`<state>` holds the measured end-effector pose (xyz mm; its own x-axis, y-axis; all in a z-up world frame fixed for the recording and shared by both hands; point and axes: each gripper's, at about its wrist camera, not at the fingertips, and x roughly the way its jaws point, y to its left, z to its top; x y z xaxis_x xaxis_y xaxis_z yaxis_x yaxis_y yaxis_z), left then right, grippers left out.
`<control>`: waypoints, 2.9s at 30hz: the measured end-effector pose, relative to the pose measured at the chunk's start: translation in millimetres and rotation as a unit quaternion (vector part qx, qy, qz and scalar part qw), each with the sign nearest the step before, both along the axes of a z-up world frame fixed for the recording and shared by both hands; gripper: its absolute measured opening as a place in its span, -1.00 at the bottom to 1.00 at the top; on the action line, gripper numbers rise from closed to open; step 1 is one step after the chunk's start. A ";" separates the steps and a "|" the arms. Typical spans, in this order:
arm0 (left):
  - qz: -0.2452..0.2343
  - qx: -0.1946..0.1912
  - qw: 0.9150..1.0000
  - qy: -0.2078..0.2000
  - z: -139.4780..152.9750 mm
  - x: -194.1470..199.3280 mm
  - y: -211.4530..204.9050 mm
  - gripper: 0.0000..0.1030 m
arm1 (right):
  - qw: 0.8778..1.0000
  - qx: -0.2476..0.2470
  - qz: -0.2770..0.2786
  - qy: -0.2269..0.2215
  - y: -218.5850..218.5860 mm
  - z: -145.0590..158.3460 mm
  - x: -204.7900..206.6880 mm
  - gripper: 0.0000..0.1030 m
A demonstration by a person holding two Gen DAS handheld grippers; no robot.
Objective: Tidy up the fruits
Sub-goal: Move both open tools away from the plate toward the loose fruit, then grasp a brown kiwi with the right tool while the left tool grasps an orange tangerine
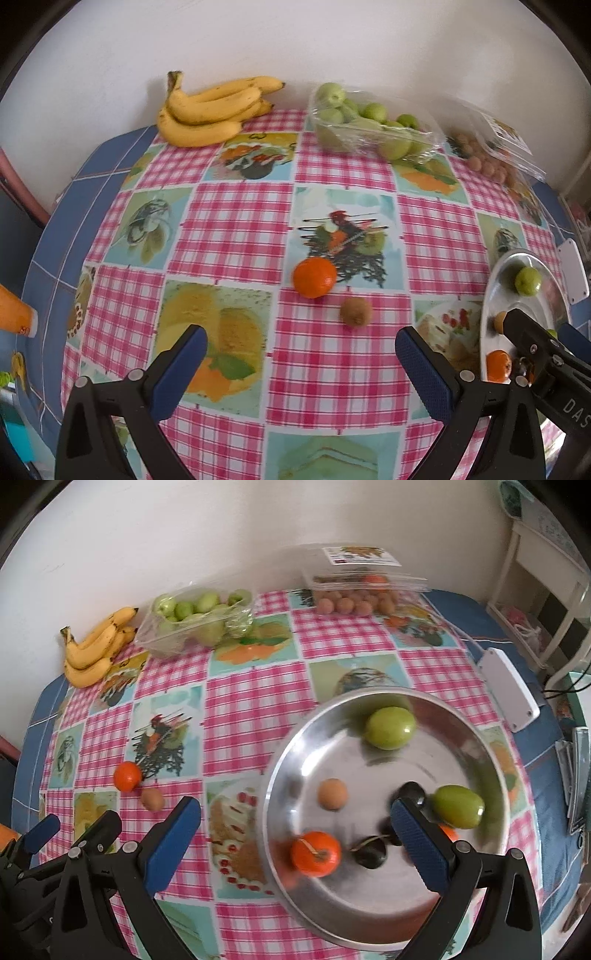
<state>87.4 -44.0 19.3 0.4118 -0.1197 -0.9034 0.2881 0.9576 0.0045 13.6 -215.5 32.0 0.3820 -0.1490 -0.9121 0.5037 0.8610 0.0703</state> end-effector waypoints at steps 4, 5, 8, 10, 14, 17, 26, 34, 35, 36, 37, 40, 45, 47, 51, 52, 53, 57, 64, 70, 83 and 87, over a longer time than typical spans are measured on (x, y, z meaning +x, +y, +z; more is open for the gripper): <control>0.012 0.000 1.000 0.002 -2.5 5.2 9.9 1.00 | 1.000 0.007 0.002 0.000 9.0 -3.2 7.8 0.99; 0.013 0.001 1.000 0.003 -3.4 6.5 11.6 1.00 | 1.000 0.010 0.005 0.000 11.8 -4.8 10.5 0.99; 0.019 -0.004 1.000 0.013 -8.1 11.9 17.5 1.00 | 1.000 0.011 0.009 0.004 17.0 -7.6 16.0 0.99; 0.025 -0.012 0.999 0.021 -11.0 16.2 21.1 1.00 | 1.000 0.007 0.012 0.006 20.3 -8.4 20.0 0.99; 0.032 -0.017 0.999 0.024 -17.5 23.5 29.0 1.00 | 1.000 0.014 0.020 -0.002 27.0 -10.7 28.8 0.99; 0.036 -0.024 0.998 0.036 -25.9 29.7 35.5 1.00 | 1.000 0.016 0.024 0.002 31.8 -14.3 36.1 0.99; 0.051 -0.041 0.996 0.055 -44.3 44.4 49.5 1.00 | 0.998 0.037 0.045 0.002 43.7 -27.2 53.7 0.99; 0.068 -0.054 0.994 0.065 -51.0 55.4 66.3 1.00 | 0.997 0.051 0.057 0.006 54.9 -37.4 66.1 0.99; 0.071 -0.056 0.994 0.065 -51.7 57.1 68.5 1.00 | 0.997 0.051 0.059 0.006 56.8 -38.0 67.8 0.99; 0.075 -0.056 0.993 0.064 -51.9 58.3 71.1 1.00 | 0.997 0.051 0.062 0.005 59.0 -38.5 69.4 0.99; 0.080 -0.055 0.993 0.062 -52.0 59.5 74.0 1.00 | 0.997 0.052 0.065 0.003 60.5 -38.9 70.6 0.99; 0.087 -0.057 0.993 0.056 -52.2 63.6 82.0 1.00 | 0.995 0.062 0.078 0.002 68.0 -41.7 76.3 0.99; 0.093 -0.050 0.993 0.054 -56.6 66.4 86.8 1.00 | 0.993 0.077 0.086 -0.001 75.3 -46.7 82.3 0.99; 0.096 -0.045 0.993 0.056 -58.5 67.0 87.6 1.00 | 0.993 0.075 0.089 0.003 77.7 -49.8 83.6 0.99; 0.109 -0.065 0.990 0.068 -60.2 69.9 92.8 1.00 | 0.993 0.068 0.094 0.014 80.0 -54.9 83.8 0.97; 0.111 -0.067 0.989 0.067 -59.6 70.4 93.5 1.00 | 0.993 0.064 0.097 0.016 81.0 -55.6 83.9 0.91; 0.111 -0.065 0.990 0.065 -58.9 70.5 93.4 1.00 | 0.993 0.061 0.100 0.018 82.4 -56.5 84.4 0.82; 0.114 -0.060 0.989 0.069 -59.0 70.5 92.8 0.98 | 0.992 0.066 0.107 0.017 85.3 -58.4 85.8 0.63; 0.101 -0.079 0.989 0.074 -57.9 69.5 84.9 0.96 | 0.990 0.066 0.119 0.027 91.3 -63.3 87.6 0.18; 0.095 -0.090 0.988 0.088 -62.4 72.1 78.4 0.90 | 0.989 0.067 0.125 0.029 95.9 -64.6 88.4 -0.12; 0.077 -0.108 0.987 0.089 -60.7 73.6 66.0 0.88 | 0.987 0.087 0.129 0.030 98.9 -69.1 89.5 -0.46; 0.064 -0.115 0.988 0.086 -57.5 74.2 57.0 0.81 | 0.990 0.081 0.115 0.029 86.5 -66.5 86.4 -0.46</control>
<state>161.6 13.0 -38.3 0.2798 -0.2877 -0.9159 0.1431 0.9559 -0.2566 100.0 -129.0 -34.5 0.3347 0.0854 -0.9384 0.3039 0.9329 0.1933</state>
